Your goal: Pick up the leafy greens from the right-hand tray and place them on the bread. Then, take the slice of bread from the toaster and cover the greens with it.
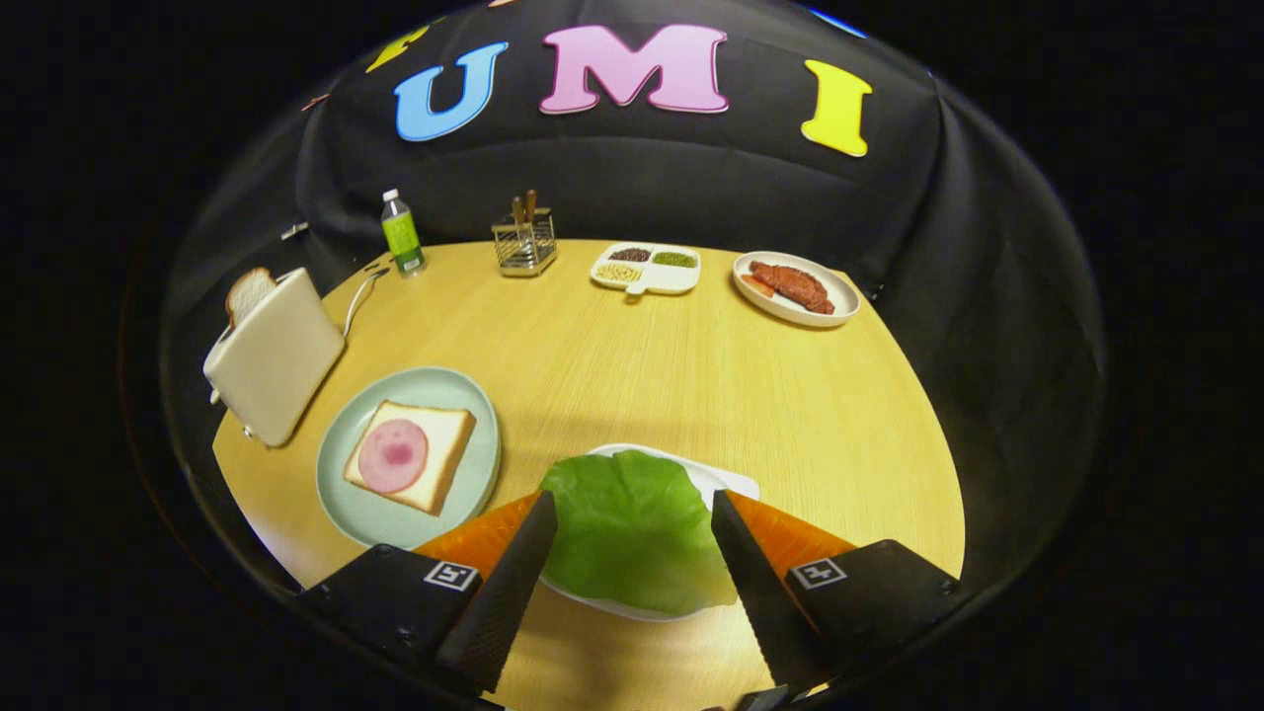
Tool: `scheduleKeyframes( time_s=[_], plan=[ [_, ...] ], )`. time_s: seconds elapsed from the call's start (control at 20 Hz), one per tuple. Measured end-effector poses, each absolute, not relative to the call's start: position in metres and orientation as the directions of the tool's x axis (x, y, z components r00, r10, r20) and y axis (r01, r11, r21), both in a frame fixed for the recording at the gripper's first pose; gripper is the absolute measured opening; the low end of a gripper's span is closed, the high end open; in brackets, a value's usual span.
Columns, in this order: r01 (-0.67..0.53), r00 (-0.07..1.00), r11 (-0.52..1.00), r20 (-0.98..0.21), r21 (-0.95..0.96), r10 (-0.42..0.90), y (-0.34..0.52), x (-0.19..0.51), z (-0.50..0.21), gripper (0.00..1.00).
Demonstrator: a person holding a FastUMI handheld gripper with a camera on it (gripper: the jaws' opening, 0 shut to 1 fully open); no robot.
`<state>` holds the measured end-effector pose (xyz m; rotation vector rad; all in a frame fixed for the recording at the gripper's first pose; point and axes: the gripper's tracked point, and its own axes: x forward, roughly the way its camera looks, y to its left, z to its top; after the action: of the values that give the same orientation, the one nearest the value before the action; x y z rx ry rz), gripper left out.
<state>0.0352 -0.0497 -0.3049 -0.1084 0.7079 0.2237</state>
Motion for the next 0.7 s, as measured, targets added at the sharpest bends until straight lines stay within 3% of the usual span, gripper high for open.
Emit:
scheduleKeyframes(
  time_s=[0.5, 0.7],
  plan=[
    [-0.345, 0.614, 0.939, -0.756, 0.005, 0.229, -0.046, 0.031, -0.361, 0.88],
    [-0.347, 0.616, 0.938, -0.752, 0.009, 0.235, -0.049, 0.032, -0.361, 0.82]
  ],
)
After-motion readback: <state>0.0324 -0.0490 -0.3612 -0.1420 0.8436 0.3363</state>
